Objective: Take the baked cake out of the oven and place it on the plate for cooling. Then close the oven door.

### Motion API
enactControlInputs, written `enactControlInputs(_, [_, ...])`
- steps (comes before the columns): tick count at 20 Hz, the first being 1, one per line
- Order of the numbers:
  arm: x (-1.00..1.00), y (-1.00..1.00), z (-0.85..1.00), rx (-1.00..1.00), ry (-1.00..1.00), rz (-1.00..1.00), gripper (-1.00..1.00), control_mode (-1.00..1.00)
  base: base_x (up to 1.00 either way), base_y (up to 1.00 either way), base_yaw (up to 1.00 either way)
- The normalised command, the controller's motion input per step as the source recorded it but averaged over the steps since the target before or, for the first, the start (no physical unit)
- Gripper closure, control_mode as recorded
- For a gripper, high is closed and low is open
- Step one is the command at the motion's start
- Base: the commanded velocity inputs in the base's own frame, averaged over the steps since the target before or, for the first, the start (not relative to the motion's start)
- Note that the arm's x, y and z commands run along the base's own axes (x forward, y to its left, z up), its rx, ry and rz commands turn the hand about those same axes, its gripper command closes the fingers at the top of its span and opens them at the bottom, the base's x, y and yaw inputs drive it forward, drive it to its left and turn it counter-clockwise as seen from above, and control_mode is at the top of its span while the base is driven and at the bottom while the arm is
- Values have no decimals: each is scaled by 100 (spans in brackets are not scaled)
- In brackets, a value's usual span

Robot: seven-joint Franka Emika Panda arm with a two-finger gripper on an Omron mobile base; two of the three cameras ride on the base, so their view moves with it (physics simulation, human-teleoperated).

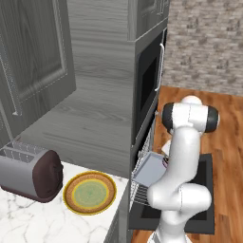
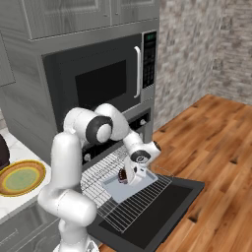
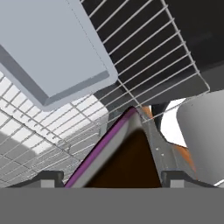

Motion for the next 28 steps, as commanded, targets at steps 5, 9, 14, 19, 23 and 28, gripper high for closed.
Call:
enactControlInputs(5, [-98,1,100,-2,-11,-2,100,-100,0,0,0])
enactControlInputs(9, [-78,24,100,-8,-5,0,100,-100,0,0,0])
enactControlInputs(14, [-57,50,100,-13,-1,0,100,-100,0,0,0])
enactControlInputs(19, [-47,53,100,-15,0,0,100,-100,0,0,0])
enactControlInputs(23, [-52,45,98,-16,0,0,100,-100,0,0,0])
enactControlInputs(28, [-34,55,75,-15,0,0,100,-100,0,0,0])
